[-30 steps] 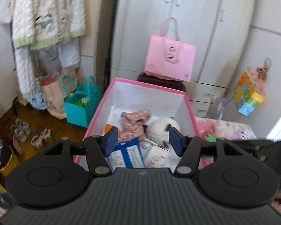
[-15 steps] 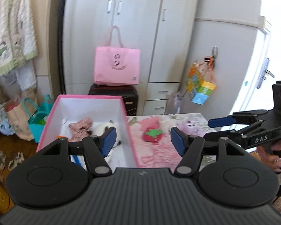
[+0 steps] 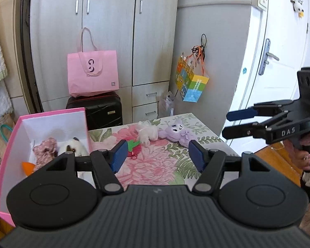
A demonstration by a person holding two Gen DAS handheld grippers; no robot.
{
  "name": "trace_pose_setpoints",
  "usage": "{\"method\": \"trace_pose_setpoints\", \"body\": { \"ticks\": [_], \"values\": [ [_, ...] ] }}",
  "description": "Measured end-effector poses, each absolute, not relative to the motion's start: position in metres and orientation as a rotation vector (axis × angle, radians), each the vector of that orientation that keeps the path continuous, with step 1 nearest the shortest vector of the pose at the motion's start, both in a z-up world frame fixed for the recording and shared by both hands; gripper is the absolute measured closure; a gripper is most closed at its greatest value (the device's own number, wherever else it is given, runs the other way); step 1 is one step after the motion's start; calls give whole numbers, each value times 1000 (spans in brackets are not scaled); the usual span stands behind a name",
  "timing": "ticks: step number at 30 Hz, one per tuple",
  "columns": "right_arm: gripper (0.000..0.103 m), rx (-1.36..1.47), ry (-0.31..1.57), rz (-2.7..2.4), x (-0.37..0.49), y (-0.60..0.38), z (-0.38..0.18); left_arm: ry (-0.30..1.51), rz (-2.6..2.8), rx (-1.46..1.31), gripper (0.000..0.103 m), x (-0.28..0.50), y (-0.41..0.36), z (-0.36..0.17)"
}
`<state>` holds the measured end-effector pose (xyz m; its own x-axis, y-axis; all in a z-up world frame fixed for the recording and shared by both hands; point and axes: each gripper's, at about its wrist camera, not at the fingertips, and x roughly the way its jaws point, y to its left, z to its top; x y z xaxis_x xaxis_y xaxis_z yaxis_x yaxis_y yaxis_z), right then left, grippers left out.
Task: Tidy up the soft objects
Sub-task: 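Withdraw both grippers from the box back over the bed, then grasp the red strawberry sponge with the left gripper while the right gripper grasps the white bath puff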
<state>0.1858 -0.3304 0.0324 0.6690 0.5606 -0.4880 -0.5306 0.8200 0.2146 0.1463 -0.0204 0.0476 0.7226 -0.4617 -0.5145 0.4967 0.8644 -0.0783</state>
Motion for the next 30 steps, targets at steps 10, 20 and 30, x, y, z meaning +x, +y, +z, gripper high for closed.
{"method": "trace_pose_setpoints", "body": {
  "ticks": [10, 20, 30],
  "values": [
    [25, 47, 508, 647, 231, -330, 8, 587, -475, 60, 39, 180, -59, 10],
    [25, -33, 557, 691, 312, -319, -29, 610, -312, -9, 39, 239, -76, -32],
    [25, -117, 630, 673, 378, -296, -61, 601, -152, -24, 41, 282, -93, -67]
  ]
}}
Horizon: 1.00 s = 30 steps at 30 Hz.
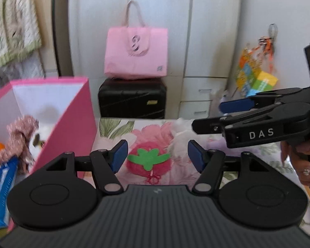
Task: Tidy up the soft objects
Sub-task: 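Grasp the red strawberry sponge with the left gripper while the right gripper grasps the white bath puff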
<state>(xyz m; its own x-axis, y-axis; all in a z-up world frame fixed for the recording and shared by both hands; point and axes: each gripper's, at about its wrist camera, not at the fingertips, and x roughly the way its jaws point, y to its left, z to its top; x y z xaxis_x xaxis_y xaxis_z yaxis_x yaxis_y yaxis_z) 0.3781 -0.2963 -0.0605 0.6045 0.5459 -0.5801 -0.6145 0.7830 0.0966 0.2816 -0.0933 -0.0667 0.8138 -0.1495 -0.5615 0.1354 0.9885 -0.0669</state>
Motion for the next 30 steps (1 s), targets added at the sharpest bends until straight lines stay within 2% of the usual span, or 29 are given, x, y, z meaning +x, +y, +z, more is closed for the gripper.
{"method": "trace_pose_setpoints", "body": {
  "ticks": [11, 14, 16, 19, 21, 24, 30],
  "values": [
    [27, -39, 828, 656, 421, -281, -103, 671, -45, -50, 42, 312, -98, -108],
    [32, -30, 853, 653, 423, -279, -113, 717, -46, -74, 44, 323, -95, -114],
    [36, -44, 840, 649, 421, -277, -115, 724, -37, -68, 52, 325, -94, -118],
    [48, -73, 817, 654, 416, -275, -115, 725, -40, -58, 59, 324, -95, -120],
    [61, -57, 797, 669, 412, -276, -113, 728, -52, -53, 61, 324, -95, -120],
    [65, -92, 741, 669, 401, -273, -109, 730, -53, -61, 62, 323, -95, -119],
    [65, -98, 671, 690, 381, -271, -94, 711, -60, -75, 62, 309, -91, -109]
  ]
}}
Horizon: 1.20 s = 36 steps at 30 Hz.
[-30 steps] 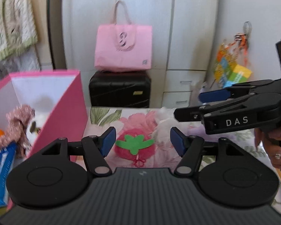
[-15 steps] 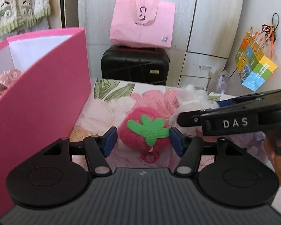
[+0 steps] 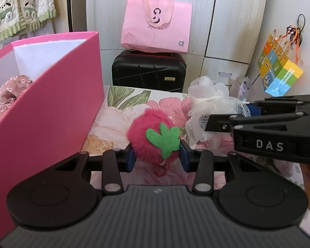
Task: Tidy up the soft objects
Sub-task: 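Grasp the red strawberry sponge with the left gripper while the right gripper grasps the white bath puff, then carry the strawberry sponge with the left gripper while the right gripper carries the bath puff to the box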
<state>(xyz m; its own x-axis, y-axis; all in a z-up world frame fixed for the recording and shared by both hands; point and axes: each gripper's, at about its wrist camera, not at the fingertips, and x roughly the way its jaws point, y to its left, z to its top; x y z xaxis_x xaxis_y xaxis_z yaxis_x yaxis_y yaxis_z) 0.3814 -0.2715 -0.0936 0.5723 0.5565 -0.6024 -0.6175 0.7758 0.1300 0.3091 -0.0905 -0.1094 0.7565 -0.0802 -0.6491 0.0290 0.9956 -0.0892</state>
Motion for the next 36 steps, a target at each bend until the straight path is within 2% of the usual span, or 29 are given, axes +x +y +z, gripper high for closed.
{"method": "trace_pose_setpoints", "body": {
  "ticks": [15, 24, 36],
  "values": [
    [63, -109, 581, 656, 309, -279, -52, 674, -175, -62, 62, 250, -85, -80],
    [62, -101, 589, 624, 262, -289, -55, 726, -235, -29, 62, 210, -81, -87],
    [61, -115, 644, 618, 197, -290, -54, 752, -346, -15, 62, 151, -59, -70]
  ]
}}
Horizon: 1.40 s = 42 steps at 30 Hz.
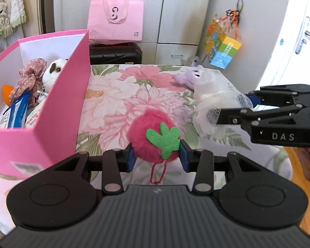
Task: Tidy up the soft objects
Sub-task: 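Carry the strawberry sponge with the left gripper while the right gripper carries the bath puff to the box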
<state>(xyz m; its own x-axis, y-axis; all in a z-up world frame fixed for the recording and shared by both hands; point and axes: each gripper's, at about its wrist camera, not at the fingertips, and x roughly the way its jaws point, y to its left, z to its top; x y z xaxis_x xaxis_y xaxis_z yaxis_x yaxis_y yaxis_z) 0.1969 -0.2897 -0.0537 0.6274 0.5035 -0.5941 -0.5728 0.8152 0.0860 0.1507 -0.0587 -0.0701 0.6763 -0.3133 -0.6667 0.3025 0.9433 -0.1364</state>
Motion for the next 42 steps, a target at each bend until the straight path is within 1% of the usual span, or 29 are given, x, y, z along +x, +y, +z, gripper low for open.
{"method": "trace_pose_setpoints", "body": {
  "ticks": [9, 14, 22, 27, 35, 38, 42],
  "values": [
    [61, -22, 761, 723, 153, -278, -60, 852, -476, -63, 62, 114, -13, -57],
    [61, 3, 780, 779, 140, -258, -48, 846, -471, -28, 62, 98, 11, -38],
    [59, 5, 725, 885, 136, -219, -18, 797, -455, 13, 62, 81, 56, 3],
    [59, -10, 661, 907, 143, -195, 0, 724, -420, 2, 62, 87, 79, 23],
    [59, -40, 548, 901, 172, -157, 20, 641, -353, -70, 62, 120, 106, 32],
    [58, -120, 498, 888, 186, -141, 21, 607, -339, -94, 62, 134, 114, 33],
    [59, -188, 508, 919, 215, -118, 14, 545, -226, -70, 62, 156, 114, 20]
  ]
}}
